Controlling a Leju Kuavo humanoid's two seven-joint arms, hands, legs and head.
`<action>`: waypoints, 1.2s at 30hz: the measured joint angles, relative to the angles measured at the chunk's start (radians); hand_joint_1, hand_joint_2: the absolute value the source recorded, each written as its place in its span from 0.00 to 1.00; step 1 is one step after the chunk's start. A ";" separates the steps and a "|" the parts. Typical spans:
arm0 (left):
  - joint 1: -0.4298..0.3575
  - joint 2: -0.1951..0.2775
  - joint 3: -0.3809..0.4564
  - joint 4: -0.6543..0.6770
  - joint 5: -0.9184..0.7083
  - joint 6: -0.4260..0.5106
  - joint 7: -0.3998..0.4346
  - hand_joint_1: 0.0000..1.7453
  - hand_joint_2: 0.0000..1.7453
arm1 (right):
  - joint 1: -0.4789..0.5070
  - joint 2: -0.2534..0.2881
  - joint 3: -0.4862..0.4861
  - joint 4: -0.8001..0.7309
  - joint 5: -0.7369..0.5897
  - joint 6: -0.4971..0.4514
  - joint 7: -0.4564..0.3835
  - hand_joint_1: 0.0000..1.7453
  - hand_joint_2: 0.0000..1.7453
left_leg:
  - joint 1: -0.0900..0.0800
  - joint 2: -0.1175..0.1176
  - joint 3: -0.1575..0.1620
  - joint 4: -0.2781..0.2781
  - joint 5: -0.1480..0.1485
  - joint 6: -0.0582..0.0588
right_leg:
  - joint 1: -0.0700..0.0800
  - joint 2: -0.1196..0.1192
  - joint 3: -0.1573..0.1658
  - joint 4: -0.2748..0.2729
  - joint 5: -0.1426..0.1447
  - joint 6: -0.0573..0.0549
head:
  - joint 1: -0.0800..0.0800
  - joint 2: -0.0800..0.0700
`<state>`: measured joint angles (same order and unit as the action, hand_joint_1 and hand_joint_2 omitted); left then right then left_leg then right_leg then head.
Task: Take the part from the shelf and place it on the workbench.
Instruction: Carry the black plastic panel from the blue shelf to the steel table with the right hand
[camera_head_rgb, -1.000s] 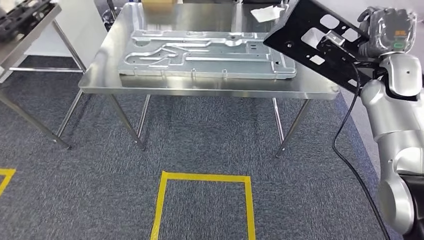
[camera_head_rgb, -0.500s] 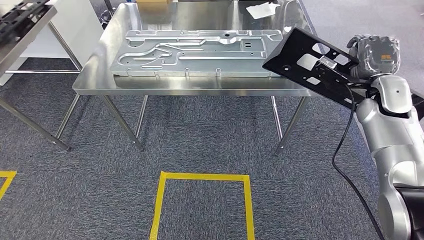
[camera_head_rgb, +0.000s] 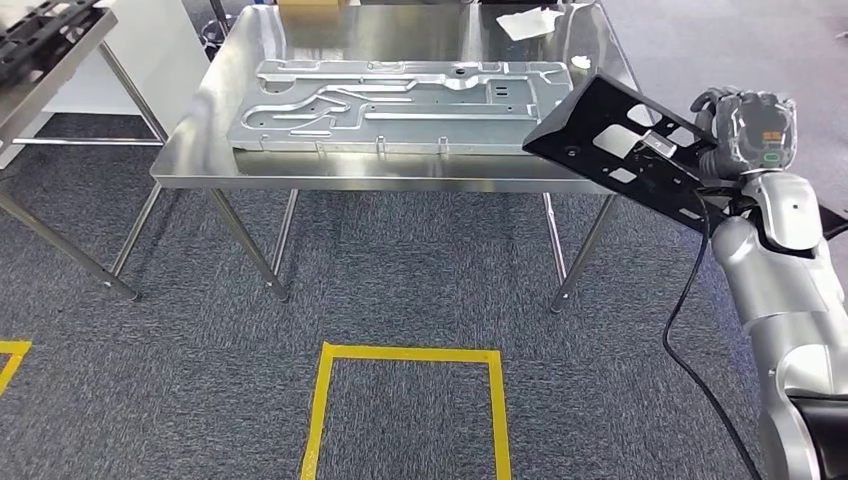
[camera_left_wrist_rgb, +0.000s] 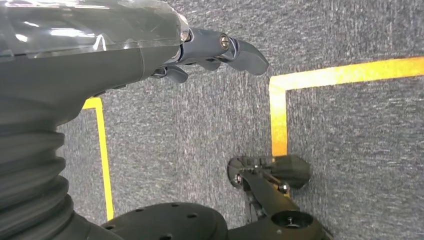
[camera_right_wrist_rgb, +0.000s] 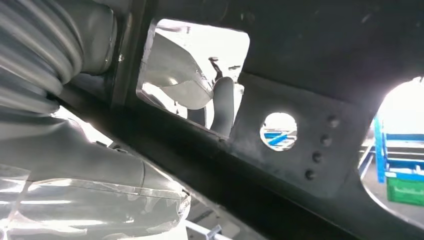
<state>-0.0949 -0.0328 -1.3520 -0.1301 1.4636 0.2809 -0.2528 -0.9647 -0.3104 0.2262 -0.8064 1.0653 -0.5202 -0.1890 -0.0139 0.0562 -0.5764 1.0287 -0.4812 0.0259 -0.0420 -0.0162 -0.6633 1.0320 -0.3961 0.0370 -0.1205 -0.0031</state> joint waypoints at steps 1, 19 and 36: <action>-0.001 0.000 0.000 0.000 -0.001 0.000 0.004 0.00 1.00 | 0.000 0.001 0.001 -0.001 0.003 0.003 0.002 1.00 1.00 | -0.001 0.000 0.000 -0.004 0.000 0.005 | 0.001 0.000 0.001 0.004 0.005 0.004 | 0.000 0.000; -0.002 0.000 -0.009 0.000 -0.008 -0.016 0.021 0.00 1.00 | -0.068 -0.032 0.010 0.000 -0.024 0.074 0.051 1.00 1.00 | 0.029 -0.008 0.126 0.000 -0.062 -0.046 | -0.005 0.004 -0.034 0.003 0.014 -0.015 | 0.000 0.000; 0.005 0.006 -0.014 0.001 0.021 -0.010 0.016 0.00 1.00 | -0.019 -0.001 0.026 0.009 -0.007 0.050 0.052 1.00 1.00 | -0.026 -0.075 -0.137 -0.005 0.159 0.042 | 0.018 0.044 0.236 0.023 -0.258 -0.006 | -0.002 0.000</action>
<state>-0.0896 -0.0272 -1.3665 -0.1289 1.4851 0.2708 -0.2369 -0.9834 -0.3111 0.2522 -0.7975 1.0584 -0.4701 -0.1369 -0.0396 -0.0189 -0.7134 1.0242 -0.3219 0.0675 -0.0237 0.0278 -0.4270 1.0554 -0.6538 0.0312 -0.1229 -0.0031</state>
